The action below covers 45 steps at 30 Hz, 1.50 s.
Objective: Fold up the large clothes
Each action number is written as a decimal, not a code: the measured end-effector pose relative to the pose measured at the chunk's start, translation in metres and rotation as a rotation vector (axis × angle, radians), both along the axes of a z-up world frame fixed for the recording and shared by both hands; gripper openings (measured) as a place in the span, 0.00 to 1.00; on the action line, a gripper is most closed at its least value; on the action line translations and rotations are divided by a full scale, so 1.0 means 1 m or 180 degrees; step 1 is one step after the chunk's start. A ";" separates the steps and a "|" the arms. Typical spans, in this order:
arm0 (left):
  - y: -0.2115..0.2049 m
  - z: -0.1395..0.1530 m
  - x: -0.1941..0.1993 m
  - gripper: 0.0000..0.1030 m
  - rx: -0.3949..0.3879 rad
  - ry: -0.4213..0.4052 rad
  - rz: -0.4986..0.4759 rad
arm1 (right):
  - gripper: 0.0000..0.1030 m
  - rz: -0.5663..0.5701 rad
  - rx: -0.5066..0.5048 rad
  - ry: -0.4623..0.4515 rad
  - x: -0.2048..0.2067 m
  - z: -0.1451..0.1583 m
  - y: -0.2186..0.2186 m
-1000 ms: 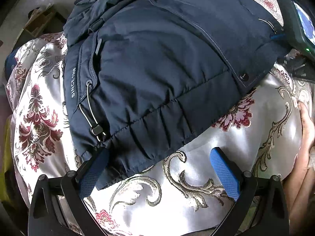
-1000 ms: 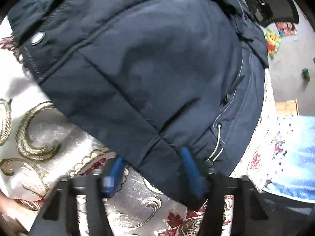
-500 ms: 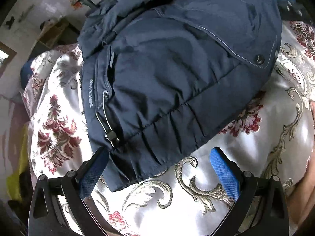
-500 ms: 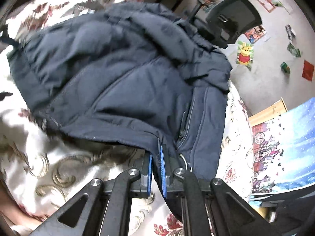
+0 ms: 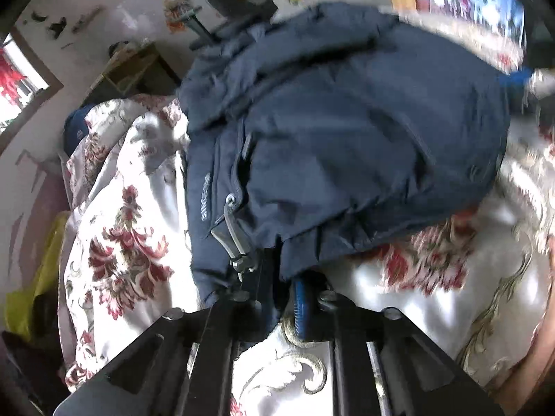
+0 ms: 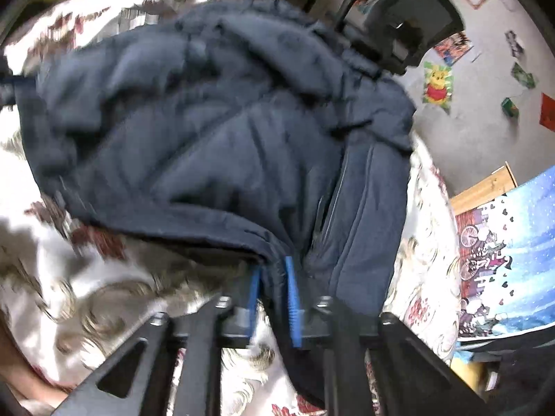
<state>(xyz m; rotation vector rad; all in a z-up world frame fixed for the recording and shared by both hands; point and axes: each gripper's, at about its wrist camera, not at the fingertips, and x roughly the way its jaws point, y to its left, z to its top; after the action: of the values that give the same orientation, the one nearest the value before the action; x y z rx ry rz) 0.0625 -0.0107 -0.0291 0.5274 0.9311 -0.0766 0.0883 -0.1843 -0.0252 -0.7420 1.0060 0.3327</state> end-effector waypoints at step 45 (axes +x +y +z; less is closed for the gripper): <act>0.027 0.167 -0.100 0.03 -0.1036 -0.1193 0.0108 | 0.05 0.0099 0.0704 -0.1675 -0.130 0.146 -0.035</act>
<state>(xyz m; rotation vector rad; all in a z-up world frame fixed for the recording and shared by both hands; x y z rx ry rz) -0.0375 0.0167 0.1377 0.2120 0.5456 -0.0930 -0.0419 -0.2197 0.1207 -0.5994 0.4523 0.2511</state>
